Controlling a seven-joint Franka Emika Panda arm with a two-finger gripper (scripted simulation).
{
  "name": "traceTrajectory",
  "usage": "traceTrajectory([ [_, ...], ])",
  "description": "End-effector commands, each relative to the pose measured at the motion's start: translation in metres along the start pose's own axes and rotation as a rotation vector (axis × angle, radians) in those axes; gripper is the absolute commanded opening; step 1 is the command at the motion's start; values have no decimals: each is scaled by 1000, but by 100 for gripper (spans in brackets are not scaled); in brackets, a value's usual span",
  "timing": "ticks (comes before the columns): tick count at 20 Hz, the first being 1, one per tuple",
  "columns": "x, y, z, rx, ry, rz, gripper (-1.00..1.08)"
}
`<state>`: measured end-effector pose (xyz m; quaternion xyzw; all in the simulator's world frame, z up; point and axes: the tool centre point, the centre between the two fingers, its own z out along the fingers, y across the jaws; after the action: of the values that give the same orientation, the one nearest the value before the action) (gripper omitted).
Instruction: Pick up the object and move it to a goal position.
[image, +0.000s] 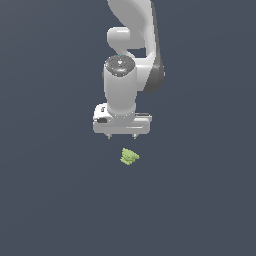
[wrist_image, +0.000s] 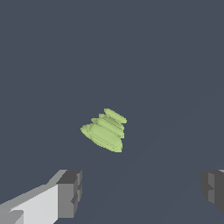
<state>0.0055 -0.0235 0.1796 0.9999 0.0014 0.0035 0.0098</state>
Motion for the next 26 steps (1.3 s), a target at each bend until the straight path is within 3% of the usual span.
traceTrajectory([
  [1, 0, 0, 0, 0, 0, 0, 100],
  [11, 4, -20, -6, 24, 0, -39, 100],
  [18, 4, -19, -4, 22, 0, -53, 100],
  [26, 5, -20, 6, 18, -1, -155, 100],
])
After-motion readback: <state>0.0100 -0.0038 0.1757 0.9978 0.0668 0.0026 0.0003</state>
